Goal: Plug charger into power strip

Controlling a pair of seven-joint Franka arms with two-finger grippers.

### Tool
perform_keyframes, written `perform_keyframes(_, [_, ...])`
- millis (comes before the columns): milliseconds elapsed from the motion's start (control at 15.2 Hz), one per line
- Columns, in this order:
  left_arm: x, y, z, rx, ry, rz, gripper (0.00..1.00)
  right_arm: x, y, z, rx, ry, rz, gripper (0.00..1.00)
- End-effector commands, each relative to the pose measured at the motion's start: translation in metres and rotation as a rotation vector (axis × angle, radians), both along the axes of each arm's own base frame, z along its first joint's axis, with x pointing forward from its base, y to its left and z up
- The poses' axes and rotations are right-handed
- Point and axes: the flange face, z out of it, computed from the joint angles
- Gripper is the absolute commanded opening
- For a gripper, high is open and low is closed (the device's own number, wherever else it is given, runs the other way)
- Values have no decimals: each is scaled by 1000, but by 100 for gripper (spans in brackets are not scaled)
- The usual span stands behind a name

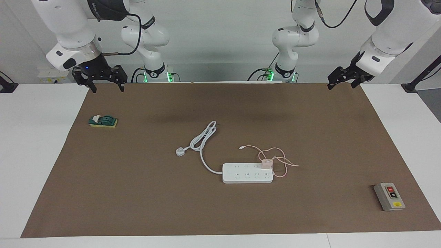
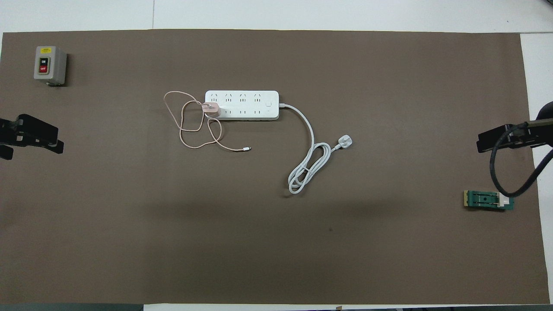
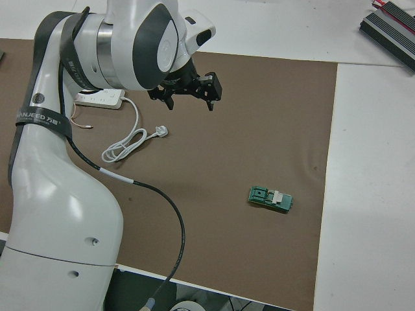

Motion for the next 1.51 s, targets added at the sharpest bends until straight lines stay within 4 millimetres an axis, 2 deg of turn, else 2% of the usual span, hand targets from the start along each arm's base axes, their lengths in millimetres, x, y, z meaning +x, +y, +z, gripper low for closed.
perform_keyframes(0, [3, 3, -2, 8, -14, -6, 100, -2, -1, 0, -5, -9, -15, 100])
perform_keyframes(395, [25, 6, -15, 5, -43, -40, 100, -2, -2, 0, -5, -11, -16, 100])
perform_keyframes(1447, [26, 3, -12, 26, -57, -71, 100, -2, -2, 0, -5, -9, -16, 100])
